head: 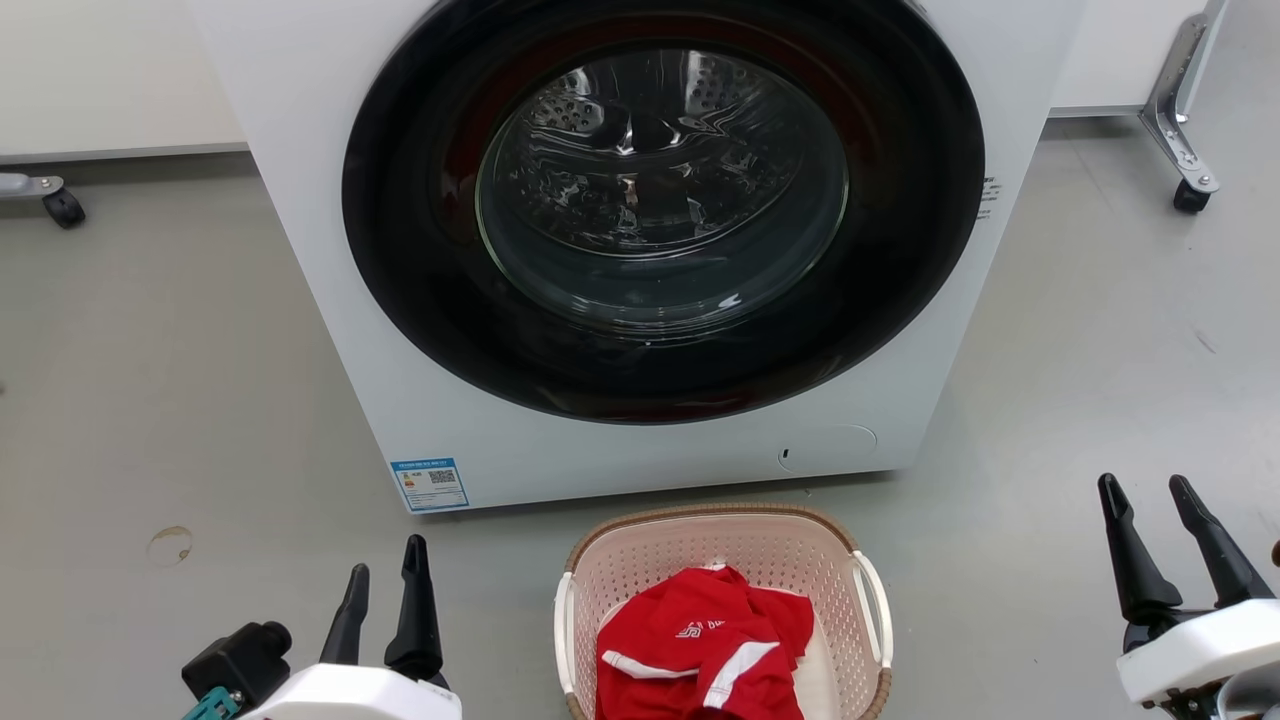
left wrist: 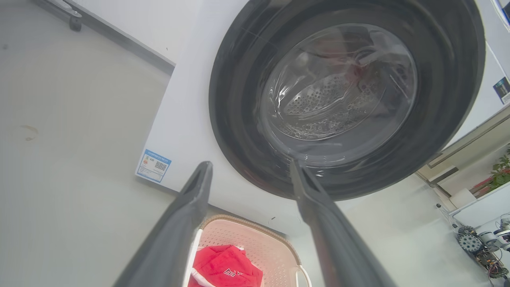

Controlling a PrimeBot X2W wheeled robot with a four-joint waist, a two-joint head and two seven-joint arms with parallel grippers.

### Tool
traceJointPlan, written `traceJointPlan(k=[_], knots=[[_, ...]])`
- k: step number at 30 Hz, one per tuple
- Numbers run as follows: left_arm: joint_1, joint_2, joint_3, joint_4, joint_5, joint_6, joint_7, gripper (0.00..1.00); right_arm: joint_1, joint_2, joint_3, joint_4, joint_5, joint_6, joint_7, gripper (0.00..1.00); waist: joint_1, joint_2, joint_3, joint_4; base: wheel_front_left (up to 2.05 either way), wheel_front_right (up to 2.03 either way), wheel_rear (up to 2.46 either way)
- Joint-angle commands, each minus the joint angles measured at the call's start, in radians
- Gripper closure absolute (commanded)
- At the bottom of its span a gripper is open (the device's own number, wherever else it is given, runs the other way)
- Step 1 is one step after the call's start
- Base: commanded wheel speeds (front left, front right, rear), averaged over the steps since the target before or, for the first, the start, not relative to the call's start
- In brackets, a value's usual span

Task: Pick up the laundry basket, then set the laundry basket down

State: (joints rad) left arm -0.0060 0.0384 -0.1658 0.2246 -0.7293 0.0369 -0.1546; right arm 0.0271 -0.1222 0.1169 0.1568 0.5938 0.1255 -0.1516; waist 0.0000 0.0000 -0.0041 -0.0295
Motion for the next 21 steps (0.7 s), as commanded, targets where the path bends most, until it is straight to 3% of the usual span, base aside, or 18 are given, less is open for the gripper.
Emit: traceJointPlan(k=[1, 21], knots=[[-0.024, 0.008, 0.014, -0.030, 0.029, 0.009, -0.014, 0.00, -0.038, -0.036, 0.015, -0.026, -0.024, 0.004, -0.017, 0.00, 0.0000, 0.0000, 0.000, 0.000, 0.00, 0.00, 0.00], [-0.019, 0.010, -0.010, -0.022, 0.230, 0.035, -0.073, 0.00, -0.025, -0.050, 0.058, -0.034, -0.101, 0.005, -0.076, 0.00, 0.0000, 0.0000, 0.002, -0.008, 0.00, 0.00, 0.00]])
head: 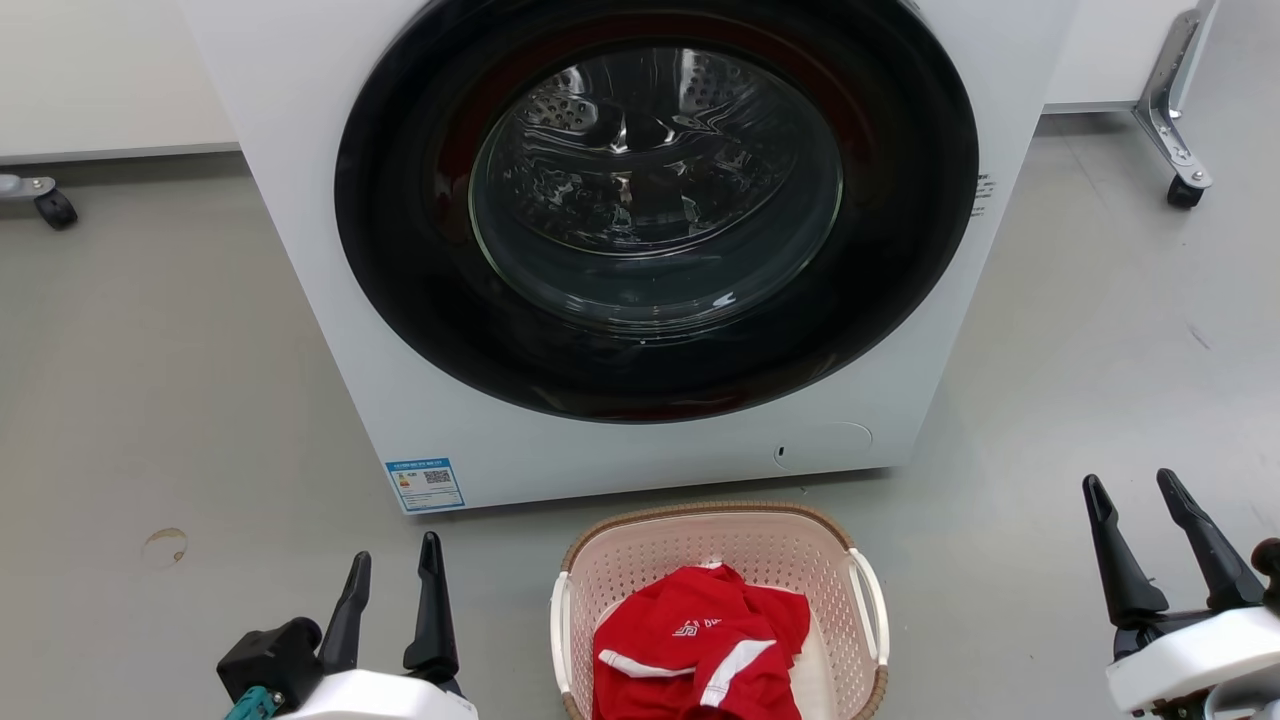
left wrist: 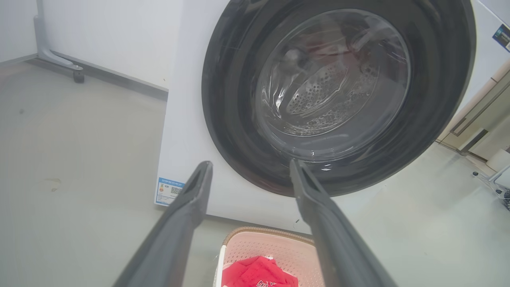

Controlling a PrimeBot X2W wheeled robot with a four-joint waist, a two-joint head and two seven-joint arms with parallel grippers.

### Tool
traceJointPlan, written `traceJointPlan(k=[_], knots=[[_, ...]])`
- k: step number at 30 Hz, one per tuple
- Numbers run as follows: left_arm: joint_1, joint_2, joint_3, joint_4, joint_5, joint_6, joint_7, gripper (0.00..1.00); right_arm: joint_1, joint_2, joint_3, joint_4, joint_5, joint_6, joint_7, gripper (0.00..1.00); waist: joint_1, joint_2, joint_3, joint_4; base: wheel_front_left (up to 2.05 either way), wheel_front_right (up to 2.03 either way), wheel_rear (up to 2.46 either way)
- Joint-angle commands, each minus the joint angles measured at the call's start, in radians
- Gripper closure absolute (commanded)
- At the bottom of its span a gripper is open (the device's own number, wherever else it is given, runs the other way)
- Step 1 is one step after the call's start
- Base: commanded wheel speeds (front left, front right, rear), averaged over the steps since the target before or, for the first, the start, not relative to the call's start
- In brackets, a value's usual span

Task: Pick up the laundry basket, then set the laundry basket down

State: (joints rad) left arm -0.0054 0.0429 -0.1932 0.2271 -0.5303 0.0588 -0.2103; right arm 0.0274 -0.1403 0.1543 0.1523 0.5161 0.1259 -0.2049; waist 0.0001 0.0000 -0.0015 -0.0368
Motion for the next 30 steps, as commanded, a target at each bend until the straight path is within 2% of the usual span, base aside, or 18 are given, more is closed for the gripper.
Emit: traceJointPlan(k=[1, 13, 30], knots=[[-0.020, 0.006, 0.016, -0.024, 0.040, 0.014, -0.020, 0.00, -0.025, -0.032, 0.022, -0.031, -0.028, 0.004, -0.026, 0.00, 0.0000, 0.0000, 0.000, 0.000, 0.00, 0.00, 0.00], [-0.024, 0.007, 0.004, -0.015, 0.156, 0.025, -0.052, 0.00, -0.018, -0.040, 0.046, -0.039, -0.092, 0.005, -0.057, 0.00, 0.0000, 0.0000, 0.004, -0.004, 0.00, 0.00, 0.00], [-0.029, 0.007, 0.011, 0.002, 0.158, 0.017, -0.052, 0.00, -0.015, -0.029, 0.048, -0.031, -0.080, 0.005, -0.057, 0.00, 0.0000, 0.0000, 0.005, -0.009, 0.00, 0.00, 0.00]])
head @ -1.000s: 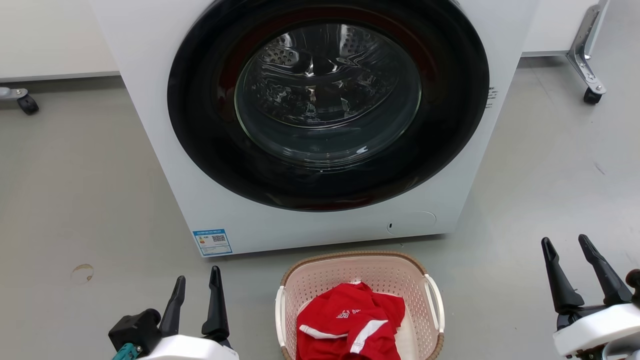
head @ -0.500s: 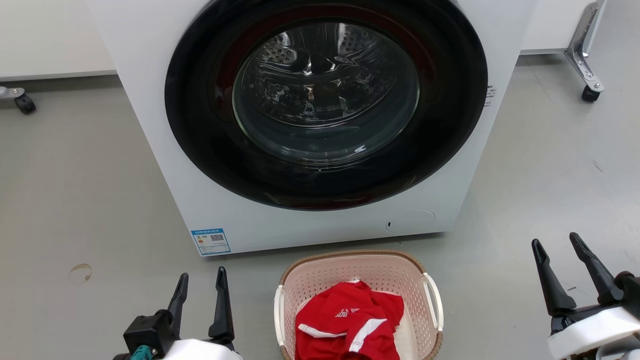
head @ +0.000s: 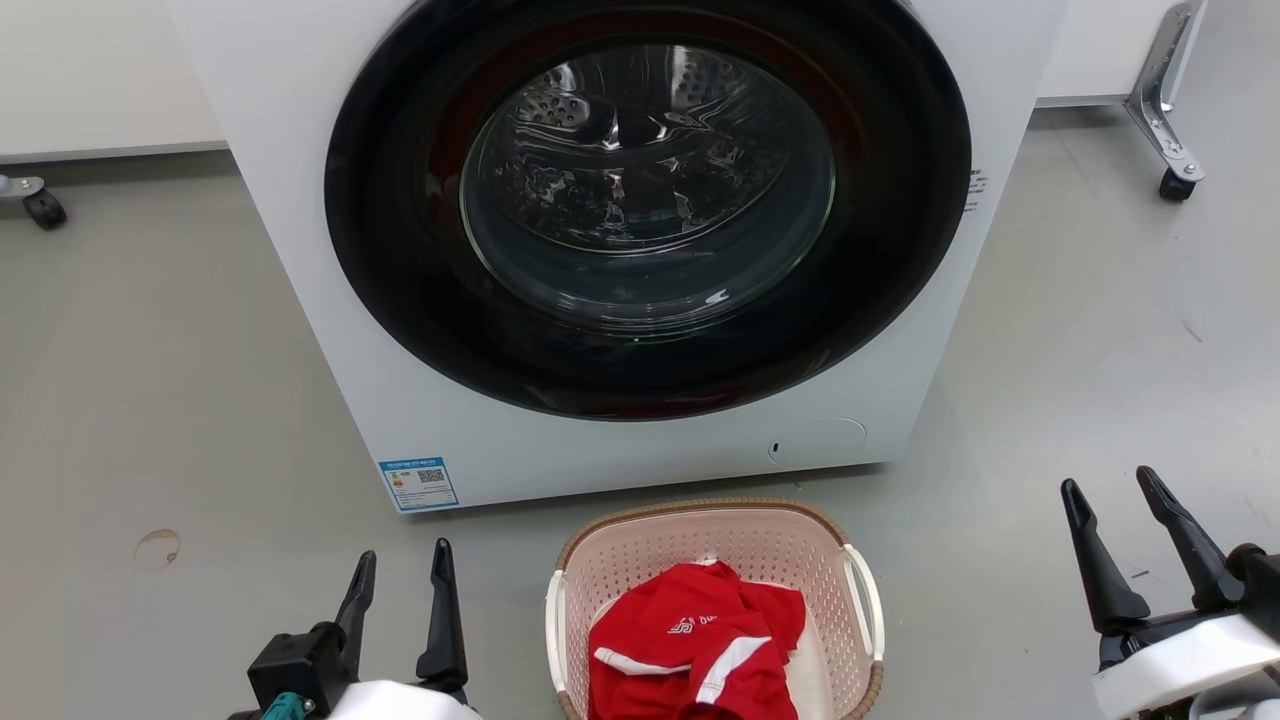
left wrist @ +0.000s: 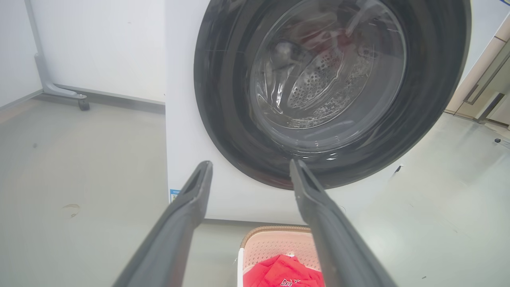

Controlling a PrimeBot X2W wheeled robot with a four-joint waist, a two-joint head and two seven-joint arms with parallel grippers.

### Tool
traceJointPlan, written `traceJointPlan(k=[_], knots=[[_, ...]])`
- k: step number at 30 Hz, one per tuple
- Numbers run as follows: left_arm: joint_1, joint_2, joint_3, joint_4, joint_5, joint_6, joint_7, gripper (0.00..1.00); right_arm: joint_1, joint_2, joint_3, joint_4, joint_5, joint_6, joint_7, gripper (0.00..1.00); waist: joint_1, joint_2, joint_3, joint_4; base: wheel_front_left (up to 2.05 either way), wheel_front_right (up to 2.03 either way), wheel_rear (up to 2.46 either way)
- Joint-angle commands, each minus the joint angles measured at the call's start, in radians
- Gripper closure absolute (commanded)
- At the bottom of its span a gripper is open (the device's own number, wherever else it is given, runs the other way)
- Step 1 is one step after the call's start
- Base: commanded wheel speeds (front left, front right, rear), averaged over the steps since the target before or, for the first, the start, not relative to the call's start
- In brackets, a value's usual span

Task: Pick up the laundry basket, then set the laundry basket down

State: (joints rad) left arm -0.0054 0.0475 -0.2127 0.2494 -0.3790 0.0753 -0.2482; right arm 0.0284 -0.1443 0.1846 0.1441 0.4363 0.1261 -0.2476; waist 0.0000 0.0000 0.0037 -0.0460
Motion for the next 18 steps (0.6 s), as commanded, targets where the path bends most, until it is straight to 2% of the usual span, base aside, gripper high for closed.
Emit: traceJointPlan(k=[1, 18], knots=[[-0.029, 0.003, 0.032, -0.019, 0.009, -0.001, -0.014, 0.00, -0.017, -0.025, 0.018, -0.023, 0.000, 0.005, -0.014, 0.00, 0.0000, 0.0000, 0.000, -0.001, 0.00, 0.00, 0.00], [-0.038, 0.003, 0.056, 0.004, 0.030, -0.028, -0.014, 0.00, -0.019, -0.029, 0.020, -0.023, -0.004, 0.005, -0.014, 0.00, 0.0000, 0.0000, 0.005, -0.005, 0.00, 0.00, 0.00]])
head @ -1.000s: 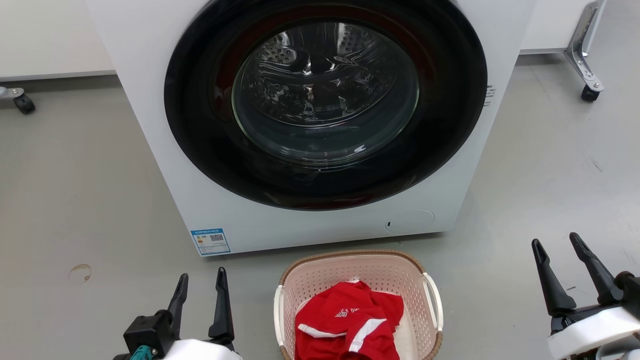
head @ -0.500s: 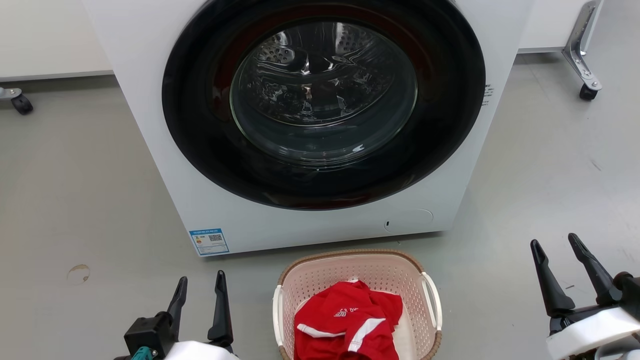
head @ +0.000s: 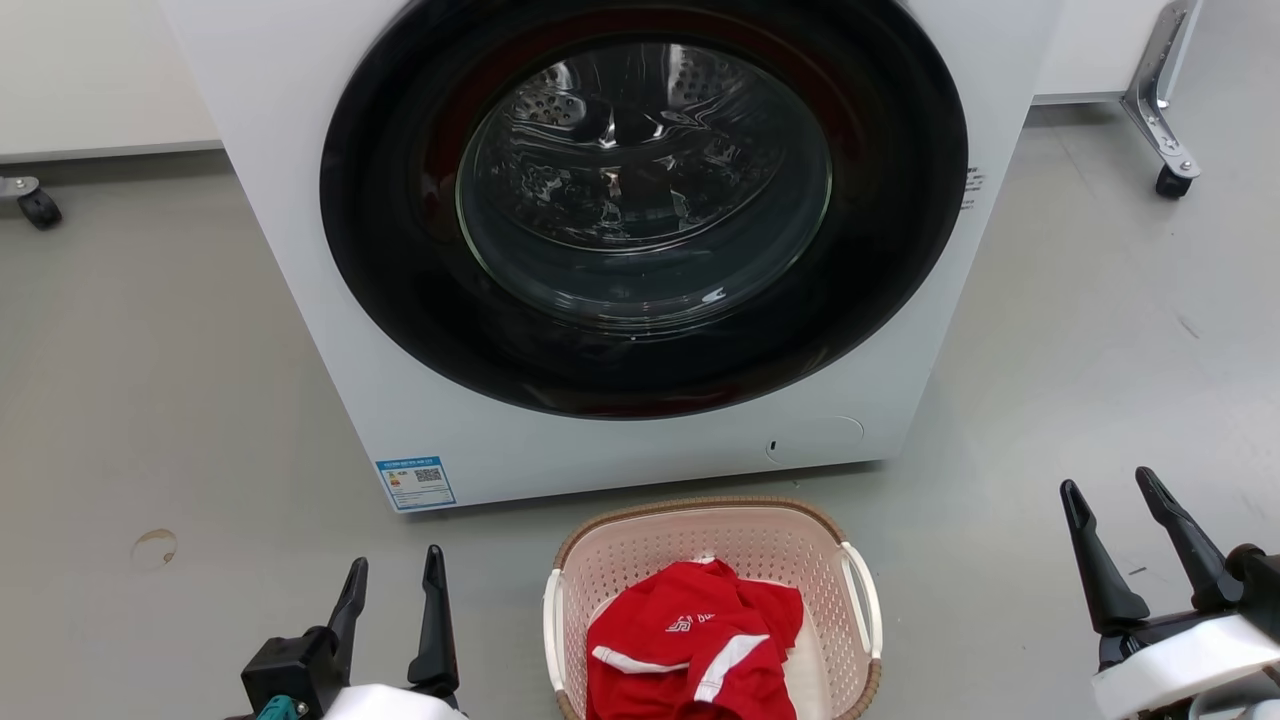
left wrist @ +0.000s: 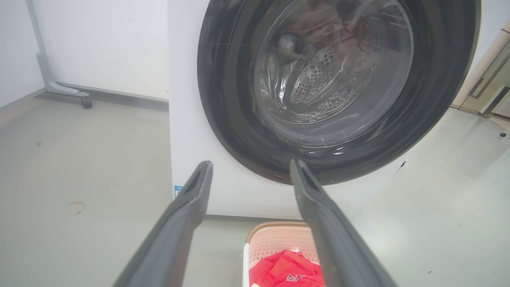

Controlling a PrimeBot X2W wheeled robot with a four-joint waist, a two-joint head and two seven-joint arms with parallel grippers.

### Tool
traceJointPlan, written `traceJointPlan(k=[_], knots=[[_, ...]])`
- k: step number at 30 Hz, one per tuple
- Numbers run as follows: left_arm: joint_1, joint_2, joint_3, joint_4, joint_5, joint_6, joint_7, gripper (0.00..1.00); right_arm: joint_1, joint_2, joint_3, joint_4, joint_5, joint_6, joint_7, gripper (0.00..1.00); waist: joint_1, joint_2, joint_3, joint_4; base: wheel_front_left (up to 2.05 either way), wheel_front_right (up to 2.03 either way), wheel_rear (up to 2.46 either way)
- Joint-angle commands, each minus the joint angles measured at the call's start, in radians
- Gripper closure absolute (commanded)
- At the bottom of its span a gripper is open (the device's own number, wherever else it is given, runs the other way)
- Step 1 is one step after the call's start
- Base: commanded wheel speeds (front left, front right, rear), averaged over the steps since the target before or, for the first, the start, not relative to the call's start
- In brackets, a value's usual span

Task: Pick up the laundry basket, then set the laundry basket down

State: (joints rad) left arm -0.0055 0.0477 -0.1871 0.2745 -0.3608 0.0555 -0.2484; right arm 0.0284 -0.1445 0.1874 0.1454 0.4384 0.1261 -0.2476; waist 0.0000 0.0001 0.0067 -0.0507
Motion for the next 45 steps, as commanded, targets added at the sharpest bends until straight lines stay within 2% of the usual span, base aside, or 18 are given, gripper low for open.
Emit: traceJointPlan(k=[1, 6, 13, 26, 35, 45], knots=[[-0.039, 0.003, 0.029, -0.021, 0.012, -0.008, -0.013, 0.00, -0.020, -0.029, 0.017, -0.024, -0.007, 0.005, -0.014, 0.00, 0.0000, -0.0001, 0.005, 0.000, 0.00, 0.00, 0.00], [-0.048, 0.003, 0.023, -0.024, 0.014, -0.003, -0.013, 0.00, -0.026, -0.031, 0.013, -0.026, -0.008, 0.005, -0.014, 0.00, 0.0000, -0.0001, 0.027, -0.003, 0.00, 0.00, 0.00], [-0.110, 0.003, -0.007, -0.034, 0.019, 0.023, -0.013, 0.00, -0.076, -0.046, 0.004, -0.023, -0.006, 0.005, -0.014, 0.00, 0.0000, -0.0001, 0.137, 0.000, 0.00, 0.00, 0.00], [-0.397, 0.003, -0.188, 0.016, -0.019, 0.145, -0.013, 0.00, -0.304, -0.121, 0.017, 0.040, 0.034, 0.005, -0.014, 0.00, 0.0000, -0.0001, 0.529, 0.038, 0.00, 0.00, 0.00], [-0.575, 0.003, -0.317, 0.111, -0.096, 0.217, -0.013, 0.00, -0.438, -0.144, 0.115, 0.147, 0.050, 0.005, -0.014, 0.00, 0.0000, -0.0001, 0.741, 0.058, 0.00, 0.00, 0.00], [-0.657, 0.003, -0.437, 0.204, -0.162, 0.264, -0.013, 0.00, -0.512, -0.137, 0.243, 0.261, 0.072, 0.005, -0.014, 0.00, 0.0000, -0.0001, 0.842, 0.077, 0.00, 0.00, 0.00]])
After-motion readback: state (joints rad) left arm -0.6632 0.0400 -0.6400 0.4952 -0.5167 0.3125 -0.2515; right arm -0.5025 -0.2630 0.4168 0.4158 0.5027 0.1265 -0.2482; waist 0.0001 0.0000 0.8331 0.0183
